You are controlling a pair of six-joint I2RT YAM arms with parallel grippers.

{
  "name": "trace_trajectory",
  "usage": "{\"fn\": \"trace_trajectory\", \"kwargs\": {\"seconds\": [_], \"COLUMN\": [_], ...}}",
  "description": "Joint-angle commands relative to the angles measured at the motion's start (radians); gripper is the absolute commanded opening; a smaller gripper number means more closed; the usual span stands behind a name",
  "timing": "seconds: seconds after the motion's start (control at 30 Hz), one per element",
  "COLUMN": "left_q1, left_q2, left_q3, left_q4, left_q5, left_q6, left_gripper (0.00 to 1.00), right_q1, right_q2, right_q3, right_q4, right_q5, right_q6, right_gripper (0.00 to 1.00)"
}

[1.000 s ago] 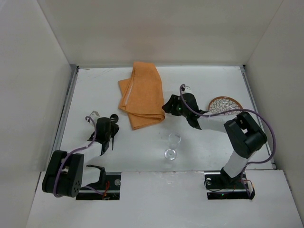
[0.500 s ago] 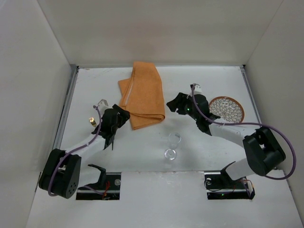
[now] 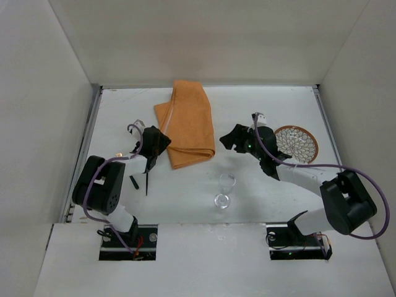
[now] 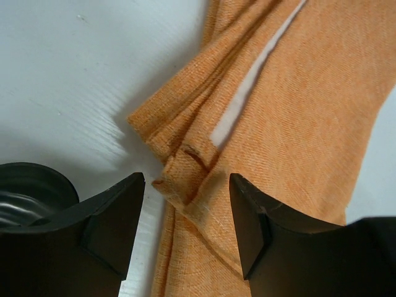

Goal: Set the dinner table for one person

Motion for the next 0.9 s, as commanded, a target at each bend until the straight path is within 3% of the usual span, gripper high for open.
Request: {"fn": "trace_trajectory", "kwargs": {"seconds": [0.0, 0.13, 0.47, 0.67, 0.87], "left_q1": [0.007, 0.021, 0.035, -0.016, -0.077], "left_q2": [0.016, 0.085, 0.117, 0.053, 0.011], "left_q3": [0.041, 0.077, 0.115, 0.135, 0.178], "left_q4": [0.024, 0.035, 0.070, 0.014, 0.012], "left_q5": [-0.055, -0.071, -0.106, -0.189, -0.238], "left_q6": [-0.013, -0.014, 0.027, 0.107, 0.210], "left_gripper": [0.54, 0.53, 0.22, 0.20, 0.07], "right_q1": [-0.011, -0.009, -0.006, -0.006, -0.007], "right_q2": [-0.028, -0.008, 0.012, 0.018, 0.009], "right_q3": [-0.003, 0.003, 0.012, 0.014, 0.006], "right_q4": [0.071, 0.072, 0.076, 0.080, 0.089], "right_q5": [-0.019, -0.027, -0.033, -0.040, -0.043], "right_q6": [-0.005, -0.004, -0.004, -0.001, 0.006], "right_gripper": [0.77, 0.77, 0.77, 0.77, 0.77]}}
